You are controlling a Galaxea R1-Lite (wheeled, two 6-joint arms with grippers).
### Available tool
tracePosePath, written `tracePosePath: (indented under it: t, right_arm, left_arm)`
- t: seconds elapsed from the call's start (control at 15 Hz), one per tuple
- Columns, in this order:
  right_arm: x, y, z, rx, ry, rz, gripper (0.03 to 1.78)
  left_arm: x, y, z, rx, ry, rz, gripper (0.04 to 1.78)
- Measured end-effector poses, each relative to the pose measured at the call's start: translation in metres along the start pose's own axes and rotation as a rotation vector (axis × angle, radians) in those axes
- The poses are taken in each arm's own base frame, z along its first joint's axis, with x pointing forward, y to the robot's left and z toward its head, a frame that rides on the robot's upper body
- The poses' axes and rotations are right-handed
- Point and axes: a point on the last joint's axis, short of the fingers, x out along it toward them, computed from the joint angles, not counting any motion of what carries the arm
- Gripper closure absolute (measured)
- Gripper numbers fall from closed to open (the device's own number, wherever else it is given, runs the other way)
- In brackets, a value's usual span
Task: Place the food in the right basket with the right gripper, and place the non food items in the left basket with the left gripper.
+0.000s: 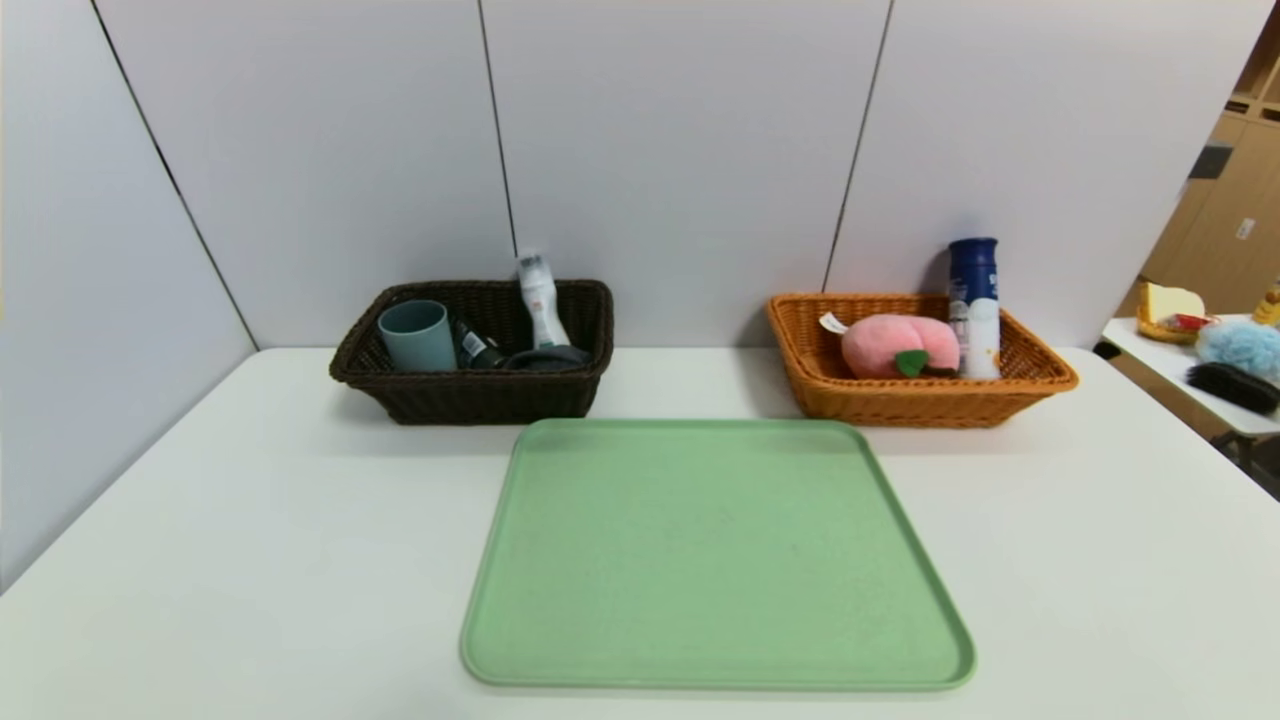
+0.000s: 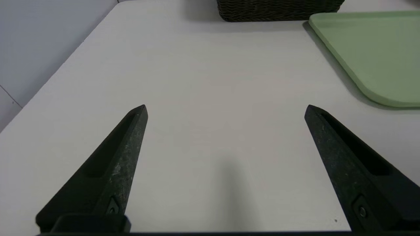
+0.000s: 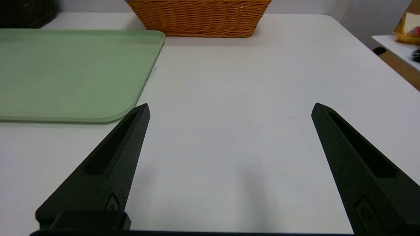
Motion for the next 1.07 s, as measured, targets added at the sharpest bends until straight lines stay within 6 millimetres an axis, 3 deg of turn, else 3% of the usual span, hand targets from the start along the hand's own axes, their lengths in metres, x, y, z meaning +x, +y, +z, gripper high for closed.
tracePosePath:
  t: [1.07]
  right_arm:
    - [-0.0001, 0.0001, 0.0006, 0.005, -0.004, -0.003, 0.11]
  left_arm:
    - [0.0, 0.0, 0.0003, 0.002, -0.001, -0.001, 0.13]
